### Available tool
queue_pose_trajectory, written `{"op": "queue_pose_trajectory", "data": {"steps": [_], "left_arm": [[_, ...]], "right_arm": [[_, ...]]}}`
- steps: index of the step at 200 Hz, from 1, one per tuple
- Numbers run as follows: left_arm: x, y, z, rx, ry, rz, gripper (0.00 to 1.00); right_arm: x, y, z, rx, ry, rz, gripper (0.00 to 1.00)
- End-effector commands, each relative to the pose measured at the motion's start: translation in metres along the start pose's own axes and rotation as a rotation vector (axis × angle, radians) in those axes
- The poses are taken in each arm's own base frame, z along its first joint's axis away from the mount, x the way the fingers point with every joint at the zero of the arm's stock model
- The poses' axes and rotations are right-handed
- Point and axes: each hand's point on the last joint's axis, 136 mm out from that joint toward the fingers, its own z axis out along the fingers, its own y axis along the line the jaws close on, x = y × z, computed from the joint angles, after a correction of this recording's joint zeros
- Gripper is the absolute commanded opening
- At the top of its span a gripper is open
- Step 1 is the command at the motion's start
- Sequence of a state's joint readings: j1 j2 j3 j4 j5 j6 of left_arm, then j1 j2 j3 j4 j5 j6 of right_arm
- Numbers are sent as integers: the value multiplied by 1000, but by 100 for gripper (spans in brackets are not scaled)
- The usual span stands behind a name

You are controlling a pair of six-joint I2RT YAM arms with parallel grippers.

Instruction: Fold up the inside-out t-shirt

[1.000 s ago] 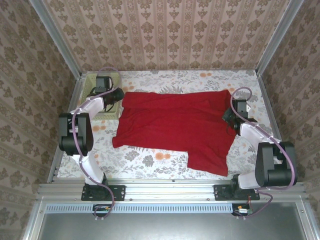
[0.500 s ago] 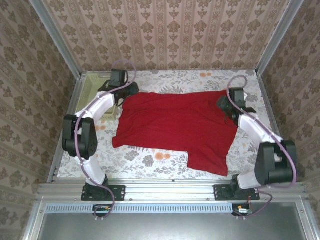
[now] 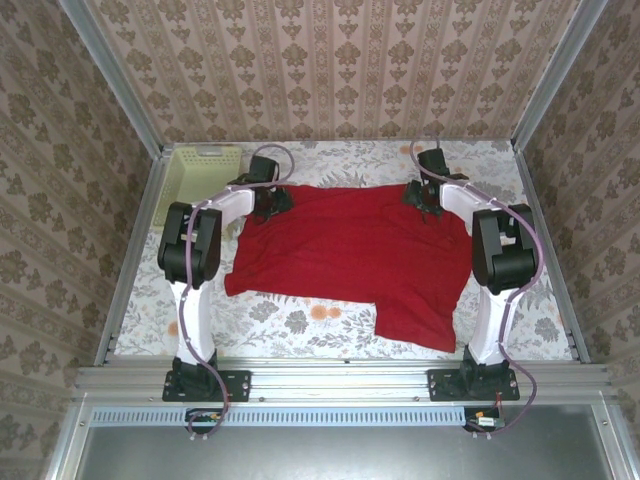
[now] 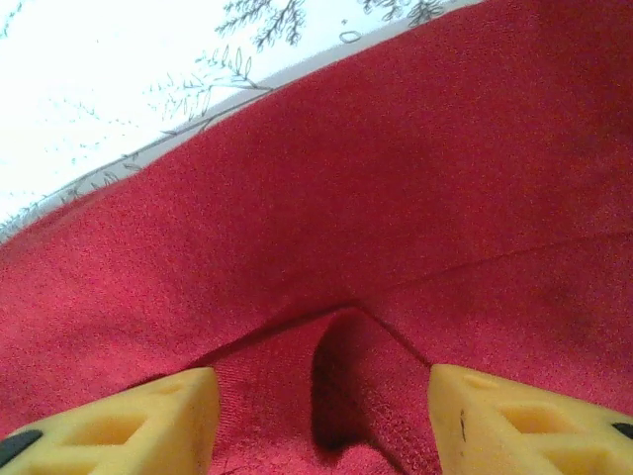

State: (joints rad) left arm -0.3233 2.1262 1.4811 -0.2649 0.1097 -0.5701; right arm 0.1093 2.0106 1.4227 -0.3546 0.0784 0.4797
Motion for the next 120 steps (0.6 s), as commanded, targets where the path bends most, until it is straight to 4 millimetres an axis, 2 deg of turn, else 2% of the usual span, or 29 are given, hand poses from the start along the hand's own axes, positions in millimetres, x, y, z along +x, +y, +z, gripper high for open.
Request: {"op": "queue_pose_trajectory", "data": {"steps": [1, 28, 65, 93, 120], "left_arm": [[-6, 14, 0, -10, -5, -50, 42], [1, 26, 5, -21, 12, -68, 42], [8, 30, 7, -31, 23, -62, 43], [10, 34, 7, -38, 23, -73, 43], [11, 36, 6, -42, 23, -77, 43]], "right_arm": [[11, 5, 3, 10, 55, -41, 47], [23, 13, 5, -13, 95, -58, 27], [44, 13, -11, -4, 110, -80, 7], [61, 18, -31, -10, 103, -112, 1], [84, 21, -48, -15, 104, -116, 1]]}}
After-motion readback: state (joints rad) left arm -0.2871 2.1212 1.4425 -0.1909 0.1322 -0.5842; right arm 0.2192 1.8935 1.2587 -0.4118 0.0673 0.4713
